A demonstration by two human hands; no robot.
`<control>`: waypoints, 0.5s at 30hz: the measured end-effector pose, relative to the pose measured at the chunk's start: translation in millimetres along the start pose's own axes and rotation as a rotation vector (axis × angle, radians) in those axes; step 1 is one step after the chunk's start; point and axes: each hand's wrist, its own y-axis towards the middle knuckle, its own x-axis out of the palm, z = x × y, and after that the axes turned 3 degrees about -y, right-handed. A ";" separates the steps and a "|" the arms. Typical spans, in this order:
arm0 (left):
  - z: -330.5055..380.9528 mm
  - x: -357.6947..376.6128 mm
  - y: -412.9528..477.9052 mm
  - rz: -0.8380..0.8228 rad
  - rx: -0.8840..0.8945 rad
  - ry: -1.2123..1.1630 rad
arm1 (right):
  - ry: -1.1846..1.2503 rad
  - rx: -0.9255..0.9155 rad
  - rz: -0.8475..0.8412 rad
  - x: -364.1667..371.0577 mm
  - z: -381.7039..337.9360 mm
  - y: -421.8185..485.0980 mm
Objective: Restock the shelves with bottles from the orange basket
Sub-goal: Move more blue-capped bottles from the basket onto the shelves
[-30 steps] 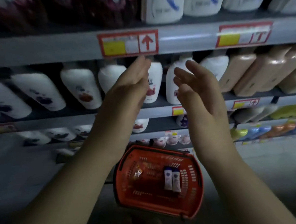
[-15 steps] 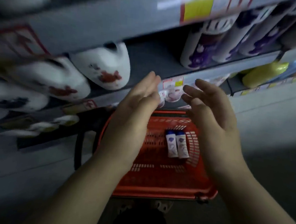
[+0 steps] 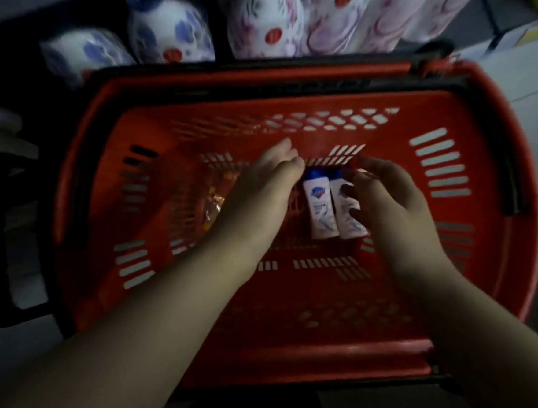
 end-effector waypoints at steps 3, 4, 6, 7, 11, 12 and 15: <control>-37.3 -1.8 21.6 0.020 -0.047 0.119 | -0.098 0.108 -0.025 8.8 39.5 31.3; -47.9 -2.0 28.3 0.020 -0.068 0.132 | -0.144 0.143 -0.029 11.9 51.2 42.4; -70.8 -2.8 45.3 0.027 -0.105 0.205 | -0.208 0.194 -0.026 17.8 72.7 63.8; -78.4 -2.3 52.0 0.046 -0.132 0.251 | -0.218 0.227 -0.027 20.8 82.3 74.6; -111.5 -5.1 94.5 0.068 -0.261 0.342 | -0.218 0.451 -0.142 37.1 115.0 113.3; -119.6 -4.4 104.0 0.060 -0.312 0.319 | -0.201 0.519 -0.153 41.5 120.7 121.3; -138.3 2.7 119.6 0.002 -0.501 0.051 | -0.169 0.598 -0.135 55.0 139.4 141.1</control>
